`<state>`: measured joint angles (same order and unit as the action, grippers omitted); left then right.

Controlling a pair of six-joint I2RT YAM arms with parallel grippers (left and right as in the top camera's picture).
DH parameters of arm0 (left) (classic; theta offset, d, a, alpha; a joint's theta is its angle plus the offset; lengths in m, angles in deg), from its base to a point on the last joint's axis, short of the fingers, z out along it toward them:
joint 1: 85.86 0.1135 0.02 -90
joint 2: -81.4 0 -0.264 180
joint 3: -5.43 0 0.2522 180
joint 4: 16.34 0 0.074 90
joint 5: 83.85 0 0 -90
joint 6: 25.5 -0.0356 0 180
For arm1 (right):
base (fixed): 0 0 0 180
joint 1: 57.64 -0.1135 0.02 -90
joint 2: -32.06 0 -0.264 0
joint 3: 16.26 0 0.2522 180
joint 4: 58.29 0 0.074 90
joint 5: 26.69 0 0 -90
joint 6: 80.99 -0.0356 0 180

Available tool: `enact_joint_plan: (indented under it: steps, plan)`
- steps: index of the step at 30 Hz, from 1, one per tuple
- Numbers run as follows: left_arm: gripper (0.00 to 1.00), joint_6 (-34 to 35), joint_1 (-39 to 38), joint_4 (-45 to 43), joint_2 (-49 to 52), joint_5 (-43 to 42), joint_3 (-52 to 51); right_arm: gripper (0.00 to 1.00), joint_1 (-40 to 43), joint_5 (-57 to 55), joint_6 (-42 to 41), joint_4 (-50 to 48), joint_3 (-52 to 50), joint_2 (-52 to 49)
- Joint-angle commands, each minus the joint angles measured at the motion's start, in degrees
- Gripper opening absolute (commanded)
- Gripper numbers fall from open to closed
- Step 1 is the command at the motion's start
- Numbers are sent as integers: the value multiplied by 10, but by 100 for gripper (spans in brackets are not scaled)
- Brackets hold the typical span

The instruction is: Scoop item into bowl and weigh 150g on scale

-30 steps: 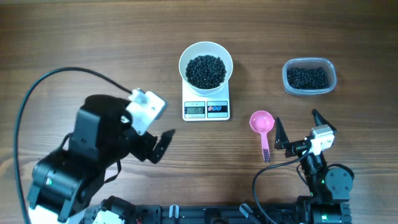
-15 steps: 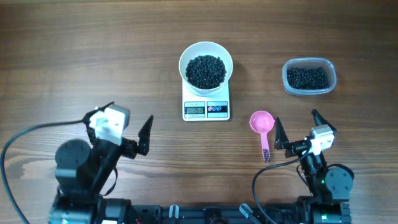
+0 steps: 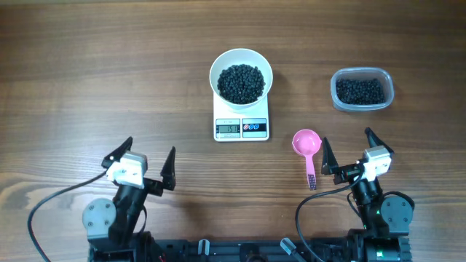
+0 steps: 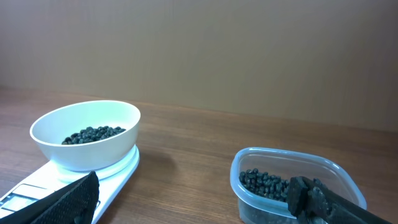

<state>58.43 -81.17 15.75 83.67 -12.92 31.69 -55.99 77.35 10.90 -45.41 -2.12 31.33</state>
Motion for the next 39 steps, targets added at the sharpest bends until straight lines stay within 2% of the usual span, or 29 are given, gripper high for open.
enact_joint_plan:
  steps: [1, 16, 22, 39]
  plan:
    - [100, 8, 5, -20, -21, -10, -30, 100, -3, -5, 9, -3, -1, 5]
    - [100, 8, 6, -80, -21, -8, -89, 100, -3, -6, 10, -3, -1, 5]
    - [100, 8, 6, -154, -21, -7, -122, 100, -3, -6, 10, -3, -1, 5]
    - [100, 10, 10, -156, -21, -4, -122, 100, -3, -5, 10, -3, -1, 5]
